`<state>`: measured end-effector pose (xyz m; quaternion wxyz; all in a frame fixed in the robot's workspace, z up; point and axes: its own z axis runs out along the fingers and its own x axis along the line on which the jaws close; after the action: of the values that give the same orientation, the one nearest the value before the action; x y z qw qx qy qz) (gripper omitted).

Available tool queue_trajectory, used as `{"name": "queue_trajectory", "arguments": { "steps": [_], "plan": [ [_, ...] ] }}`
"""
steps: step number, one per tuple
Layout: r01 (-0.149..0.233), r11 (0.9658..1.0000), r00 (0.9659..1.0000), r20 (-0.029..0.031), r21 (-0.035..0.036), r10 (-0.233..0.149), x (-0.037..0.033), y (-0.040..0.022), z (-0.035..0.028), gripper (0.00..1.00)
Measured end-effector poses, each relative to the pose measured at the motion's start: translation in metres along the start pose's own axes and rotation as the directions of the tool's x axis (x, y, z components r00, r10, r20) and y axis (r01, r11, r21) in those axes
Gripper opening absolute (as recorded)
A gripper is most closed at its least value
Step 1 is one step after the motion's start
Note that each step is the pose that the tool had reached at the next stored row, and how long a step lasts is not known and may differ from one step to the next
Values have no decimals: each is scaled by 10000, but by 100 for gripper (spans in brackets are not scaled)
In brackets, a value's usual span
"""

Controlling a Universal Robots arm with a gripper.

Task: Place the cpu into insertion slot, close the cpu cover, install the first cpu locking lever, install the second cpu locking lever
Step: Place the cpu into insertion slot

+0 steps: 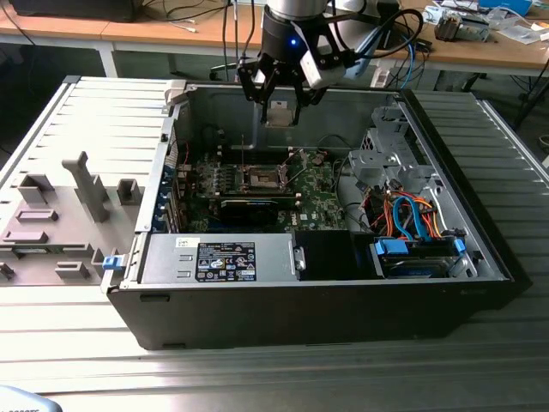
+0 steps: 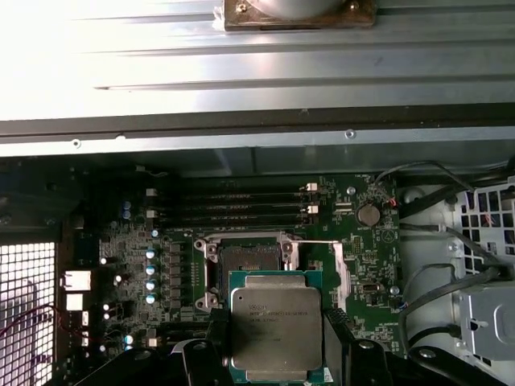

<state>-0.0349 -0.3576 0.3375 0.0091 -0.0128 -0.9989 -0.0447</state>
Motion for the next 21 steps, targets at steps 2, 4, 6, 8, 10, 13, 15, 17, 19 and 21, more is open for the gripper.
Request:
{"name": "queue_trajectory", "arguments": {
  "steps": [2, 4, 6, 8, 10, 13, 15, 17, 19, 21],
  "plan": [
    [0, 10000, 10000, 0, -1, 0, 0, -2, 3, 55],
    [0, 10000, 10000, 0, -1, 0, 0, -5, 7, 55],
    [0, 10000, 10000, 0, -1, 0, 0, -8, 11, 55],
    [0, 10000, 10000, 0, 0, 0, 0, -10, 14, 55],
    [0, 10000, 10000, 0, -1, 0, -1, -12, 20, 55],
    [0, 10000, 10000, 0, -1, 0, -1, -14, 26, 55],
    [0, 10000, 10000, 0, -1, 0, -1, -16, 34, 55],
    [0, 10000, 10000, 0, -1, 0, -1, -17, 41, 55],
    [0, 10000, 10000, 0, -1, 0, -1, -17, 46, 55],
    [0, 10000, 10000, 1, -1, 0, -1, -18, 54, 55]
  ]
}}
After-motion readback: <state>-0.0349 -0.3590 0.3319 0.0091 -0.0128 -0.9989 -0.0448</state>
